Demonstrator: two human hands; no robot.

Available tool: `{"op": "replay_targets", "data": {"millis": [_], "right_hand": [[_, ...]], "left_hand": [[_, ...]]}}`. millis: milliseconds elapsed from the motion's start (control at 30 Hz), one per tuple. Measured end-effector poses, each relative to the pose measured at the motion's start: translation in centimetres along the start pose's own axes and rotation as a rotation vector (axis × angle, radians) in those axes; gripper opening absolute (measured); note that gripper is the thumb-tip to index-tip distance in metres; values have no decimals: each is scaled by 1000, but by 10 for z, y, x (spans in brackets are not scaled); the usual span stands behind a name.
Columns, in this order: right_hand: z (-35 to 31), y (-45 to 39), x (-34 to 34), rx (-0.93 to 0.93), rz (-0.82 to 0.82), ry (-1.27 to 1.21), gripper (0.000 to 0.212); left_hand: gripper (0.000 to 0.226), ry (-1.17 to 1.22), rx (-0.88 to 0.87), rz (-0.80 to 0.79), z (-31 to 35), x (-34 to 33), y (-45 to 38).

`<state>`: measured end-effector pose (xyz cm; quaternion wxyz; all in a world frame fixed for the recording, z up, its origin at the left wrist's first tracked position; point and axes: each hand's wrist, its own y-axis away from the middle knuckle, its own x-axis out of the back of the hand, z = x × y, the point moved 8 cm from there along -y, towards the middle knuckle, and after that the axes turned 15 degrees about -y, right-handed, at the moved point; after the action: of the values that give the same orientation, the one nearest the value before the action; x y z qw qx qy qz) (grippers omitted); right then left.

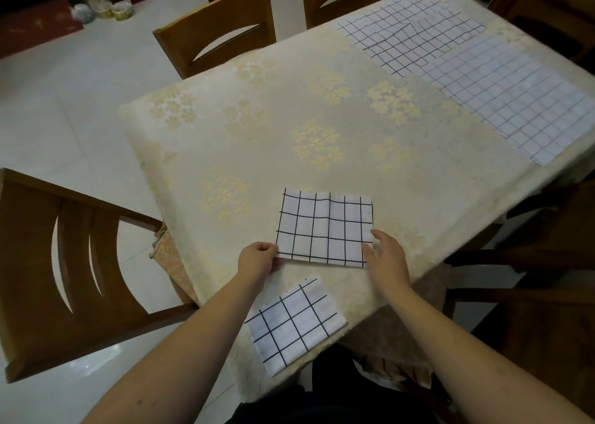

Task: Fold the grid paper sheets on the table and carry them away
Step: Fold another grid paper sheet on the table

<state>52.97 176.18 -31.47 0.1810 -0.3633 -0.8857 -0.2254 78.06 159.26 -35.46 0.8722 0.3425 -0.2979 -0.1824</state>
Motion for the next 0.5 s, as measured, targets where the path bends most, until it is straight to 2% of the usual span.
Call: {"op": "replay_targets", "data": {"millis": [133, 267, 400, 500], "right_hand": [[-25, -5, -40, 255, -261, 338, 51], [-34, -11, -86, 397, -475, 585, 67], [-27, -13, -114, 514, -568, 730, 71], [-15, -23, -111, 497, -550, 738, 73]], "left_hand": [[9, -7, 10, 39, -1, 1, -2], [8, -7, 27, 62, -1, 1, -4], [8, -51, 37, 113, 1, 2, -3], [9, -77, 46, 131, 2, 2, -2]]}}
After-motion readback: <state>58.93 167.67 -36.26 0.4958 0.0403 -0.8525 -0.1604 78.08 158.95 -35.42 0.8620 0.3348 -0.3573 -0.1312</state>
